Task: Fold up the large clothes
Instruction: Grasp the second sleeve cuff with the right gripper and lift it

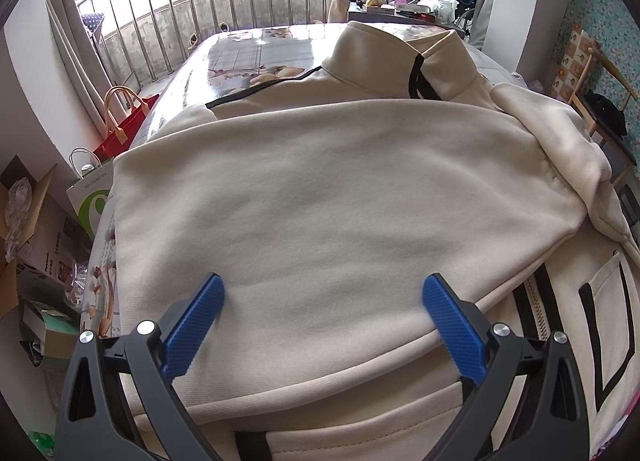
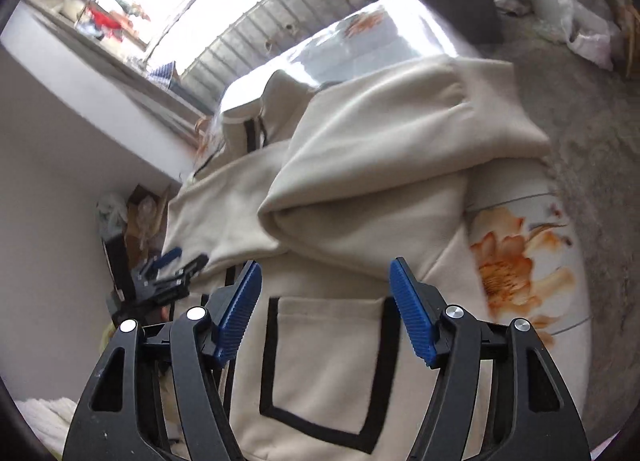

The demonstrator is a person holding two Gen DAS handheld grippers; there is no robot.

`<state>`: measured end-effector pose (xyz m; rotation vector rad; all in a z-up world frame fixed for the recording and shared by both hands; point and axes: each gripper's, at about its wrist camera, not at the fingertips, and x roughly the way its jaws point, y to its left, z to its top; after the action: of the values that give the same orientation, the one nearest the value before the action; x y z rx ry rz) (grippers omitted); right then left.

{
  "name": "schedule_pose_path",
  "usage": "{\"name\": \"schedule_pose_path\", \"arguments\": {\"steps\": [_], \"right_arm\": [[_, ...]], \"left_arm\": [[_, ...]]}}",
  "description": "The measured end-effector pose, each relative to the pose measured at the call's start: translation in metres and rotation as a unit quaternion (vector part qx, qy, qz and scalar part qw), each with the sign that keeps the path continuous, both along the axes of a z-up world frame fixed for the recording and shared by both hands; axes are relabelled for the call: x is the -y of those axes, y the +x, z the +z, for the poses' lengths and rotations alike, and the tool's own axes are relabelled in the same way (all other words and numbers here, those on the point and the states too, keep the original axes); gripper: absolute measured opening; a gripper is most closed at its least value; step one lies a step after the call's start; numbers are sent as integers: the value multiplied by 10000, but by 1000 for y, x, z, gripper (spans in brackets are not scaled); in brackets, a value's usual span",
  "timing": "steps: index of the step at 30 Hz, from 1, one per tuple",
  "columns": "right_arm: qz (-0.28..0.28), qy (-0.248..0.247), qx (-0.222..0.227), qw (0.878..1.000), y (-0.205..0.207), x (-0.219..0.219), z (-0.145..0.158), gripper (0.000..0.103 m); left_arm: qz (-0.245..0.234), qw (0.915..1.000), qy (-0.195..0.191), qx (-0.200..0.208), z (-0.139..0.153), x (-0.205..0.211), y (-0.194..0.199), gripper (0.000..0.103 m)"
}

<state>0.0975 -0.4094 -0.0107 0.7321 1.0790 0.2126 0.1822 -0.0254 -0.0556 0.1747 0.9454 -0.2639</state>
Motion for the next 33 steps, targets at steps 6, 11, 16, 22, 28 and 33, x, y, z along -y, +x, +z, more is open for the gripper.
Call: {"name": "schedule_pose_path", "arguments": {"steps": [6, 11, 16, 22, 28, 33], "right_arm": [[-1710, 514, -446, 9829, 18, 86, -42, 63], [-1949, 967, -801, 9728, 32, 95, -76, 51], [-2261, 876, -780, 9670, 45, 100, -75, 44], [-2526, 921, -680, 9608, 41, 101, -79, 8], [-2500, 361, 325, 9670, 49, 101, -13, 6], [-2110, -850, 1480, 9625, 59, 77, 92, 6]], "left_arm": [[-3, 10000, -1, -15, 0, 0, 0, 98], [-2, 10000, 2, -13, 0, 0, 0, 98], [-5, 10000, 0, 3, 0, -1, 0, 98], [-1, 10000, -5, 18, 0, -1, 0, 98], [-12, 10000, -66, -20, 2, -2, 1, 98], [107, 9990, -438, -48, 12, -17, -2, 97]]}}
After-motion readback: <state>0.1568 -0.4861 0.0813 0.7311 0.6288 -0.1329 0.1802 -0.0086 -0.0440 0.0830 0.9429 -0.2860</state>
